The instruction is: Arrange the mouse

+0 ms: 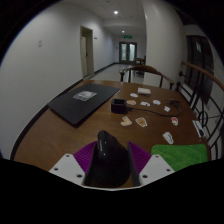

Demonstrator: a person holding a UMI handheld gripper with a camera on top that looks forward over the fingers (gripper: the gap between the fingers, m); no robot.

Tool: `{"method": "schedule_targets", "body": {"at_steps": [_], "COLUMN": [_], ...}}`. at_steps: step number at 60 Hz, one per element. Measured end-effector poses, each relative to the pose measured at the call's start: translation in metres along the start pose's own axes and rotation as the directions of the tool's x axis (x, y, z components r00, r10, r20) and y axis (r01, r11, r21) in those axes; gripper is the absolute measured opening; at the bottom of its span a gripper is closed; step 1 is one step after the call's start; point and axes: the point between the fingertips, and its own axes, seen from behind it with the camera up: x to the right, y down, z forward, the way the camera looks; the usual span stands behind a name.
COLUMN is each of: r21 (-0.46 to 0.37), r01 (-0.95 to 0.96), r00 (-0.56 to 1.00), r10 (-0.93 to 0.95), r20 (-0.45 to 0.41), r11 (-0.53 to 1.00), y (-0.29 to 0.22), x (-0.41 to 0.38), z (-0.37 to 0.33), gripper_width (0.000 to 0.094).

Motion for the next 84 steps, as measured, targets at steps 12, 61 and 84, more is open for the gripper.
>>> {"method": "schedule_targets", "body": {"at_steps": [12, 61, 84], "r21": [0.072, 0.118, 0.069], "r01": [0.063, -0.073, -0.083], "r00": [0.997, 0.952, 0.967], "r10": [-0.060, 0.105, 0.097], "r20": [-0.041, -0.286, -0.235], "r11": [0.995, 0.990, 0.994], "y": [-0.013, 0.049, 0.065], "x": [0.001, 0.222, 0.216], "z": [0.001, -0.113, -0.128], "gripper_width": [0.0289, 0.0254, 0.0879]}}
